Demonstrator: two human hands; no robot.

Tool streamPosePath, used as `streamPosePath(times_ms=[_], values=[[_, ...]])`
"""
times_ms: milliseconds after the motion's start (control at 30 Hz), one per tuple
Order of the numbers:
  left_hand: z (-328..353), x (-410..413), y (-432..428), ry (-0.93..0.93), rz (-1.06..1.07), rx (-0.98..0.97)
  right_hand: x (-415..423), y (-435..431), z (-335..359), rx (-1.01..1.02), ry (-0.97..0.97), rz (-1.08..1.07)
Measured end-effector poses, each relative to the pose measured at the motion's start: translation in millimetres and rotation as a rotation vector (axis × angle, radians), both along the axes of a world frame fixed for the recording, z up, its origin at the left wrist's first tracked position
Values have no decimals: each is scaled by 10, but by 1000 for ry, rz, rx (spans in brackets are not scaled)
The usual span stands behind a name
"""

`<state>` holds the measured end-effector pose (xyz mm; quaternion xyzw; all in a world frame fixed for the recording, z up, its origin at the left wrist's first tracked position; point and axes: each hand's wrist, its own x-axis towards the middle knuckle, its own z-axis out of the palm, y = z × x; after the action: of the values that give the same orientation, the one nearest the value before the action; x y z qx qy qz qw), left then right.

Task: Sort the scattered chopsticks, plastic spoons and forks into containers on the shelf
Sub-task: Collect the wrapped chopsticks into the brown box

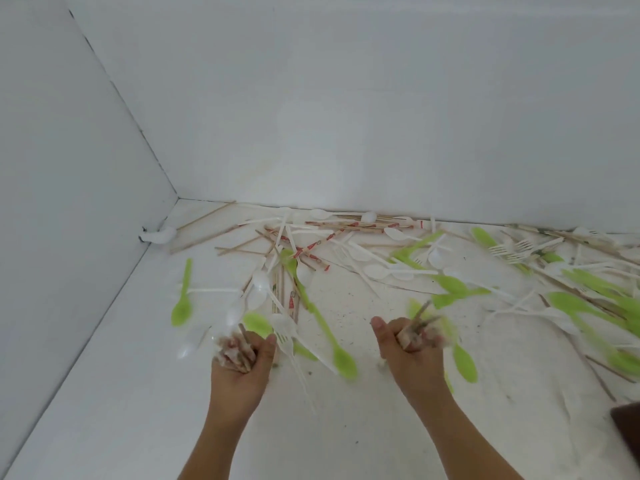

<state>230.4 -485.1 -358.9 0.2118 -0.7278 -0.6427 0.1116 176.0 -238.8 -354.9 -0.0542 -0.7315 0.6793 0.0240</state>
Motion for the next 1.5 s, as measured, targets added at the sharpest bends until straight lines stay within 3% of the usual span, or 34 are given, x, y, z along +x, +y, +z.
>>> streamPosePath(times_ms=[67, 200, 333, 467, 533, 600, 667, 767, 933, 1233, 1500], values=[[-212, 55, -16, -61, -6, -46, 63, -33, -233, 118, -21, 21], [-256, 31, -25, -134, -51, -107, 49, -63, -293, 112, -56, 22], [-33, -88, -12, -259, -51, -11, -43, -139, -168, 190, -204, 31], [282, -485, 28, -206, -13, 54, -269, -354, 32, 91, -157, 55], [235, -815, 42, -263, 35, 61, -457, -593, 45, 6, -265, 27], [131, -1070, 39, -358, 57, 1, -597, -897, -23, -20, -411, 58], [7, -1223, 31, -415, 23, -138, -701, -1118, -129, 124, -487, 112], [-79, -1263, 12, -447, 29, -321, -784, -1207, -189, 439, -465, 154], [-183, -1241, -117, -445, 32, -449, -844, -1161, -217, 671, -402, 133], [-187, -1369, -183, -513, -19, -644, -995, -1412, -175, 669, -403, 196], [-123, -1497, -184, -595, -97, -682, -1076, -1209, -186, 691, -437, 189]])
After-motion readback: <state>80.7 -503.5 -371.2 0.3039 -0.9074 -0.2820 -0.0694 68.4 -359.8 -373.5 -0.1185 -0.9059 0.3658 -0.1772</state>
